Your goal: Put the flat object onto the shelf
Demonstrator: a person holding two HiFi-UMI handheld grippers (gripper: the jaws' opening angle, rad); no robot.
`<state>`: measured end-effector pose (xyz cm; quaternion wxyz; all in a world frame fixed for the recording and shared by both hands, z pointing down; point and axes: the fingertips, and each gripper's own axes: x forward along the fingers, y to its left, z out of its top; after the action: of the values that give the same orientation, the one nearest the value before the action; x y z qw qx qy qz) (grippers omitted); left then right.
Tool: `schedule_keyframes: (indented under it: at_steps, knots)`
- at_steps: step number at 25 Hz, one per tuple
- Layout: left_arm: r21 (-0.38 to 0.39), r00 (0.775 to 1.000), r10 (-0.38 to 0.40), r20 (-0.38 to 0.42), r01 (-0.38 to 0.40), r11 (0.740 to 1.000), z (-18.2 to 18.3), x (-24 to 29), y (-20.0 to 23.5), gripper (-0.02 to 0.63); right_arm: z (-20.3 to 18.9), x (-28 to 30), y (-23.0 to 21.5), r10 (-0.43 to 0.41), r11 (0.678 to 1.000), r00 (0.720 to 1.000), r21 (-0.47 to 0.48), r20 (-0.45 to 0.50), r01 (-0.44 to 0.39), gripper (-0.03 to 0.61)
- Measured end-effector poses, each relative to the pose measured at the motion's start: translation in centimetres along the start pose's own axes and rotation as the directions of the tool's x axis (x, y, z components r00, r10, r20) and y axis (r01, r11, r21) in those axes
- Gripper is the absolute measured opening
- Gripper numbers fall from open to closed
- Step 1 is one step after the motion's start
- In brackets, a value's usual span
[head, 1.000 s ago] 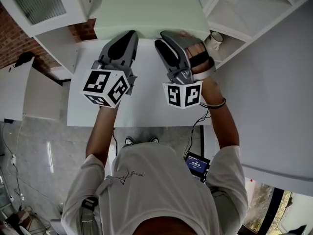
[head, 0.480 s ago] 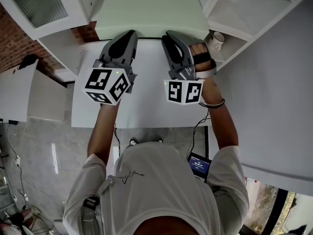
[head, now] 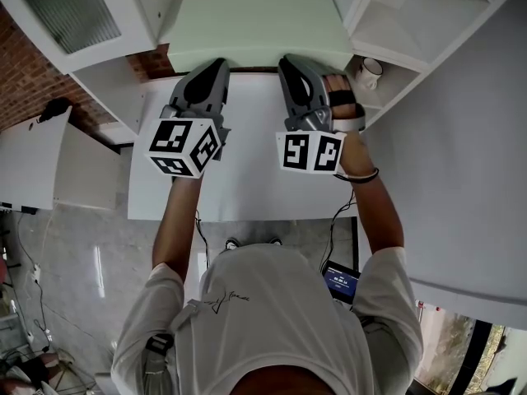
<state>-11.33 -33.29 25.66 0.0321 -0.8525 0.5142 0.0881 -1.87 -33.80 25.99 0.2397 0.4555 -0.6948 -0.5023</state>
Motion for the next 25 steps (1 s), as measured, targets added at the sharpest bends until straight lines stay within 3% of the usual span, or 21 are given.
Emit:
schedule_keyframes:
  at_steps: [19, 25]
  knots:
    - [-0.002, 0.998, 0.022, -0.054, -0.022, 1.000, -0.8, 2.0, 2.6, 0.015, -0.5, 2.8, -0.2, -0.002, 0.998, 0.998, 0.059, -0.061, 0.006, 0.051]
    - [0.025, 0.997, 0.031, -0.073, -0.030, 0.999, -1.2, 3.0, 3.3, 0.014, -0.9, 3.9, -0.4, -0.007, 0.993, 0.997, 0.121, -0.075, 0.016, 0.051]
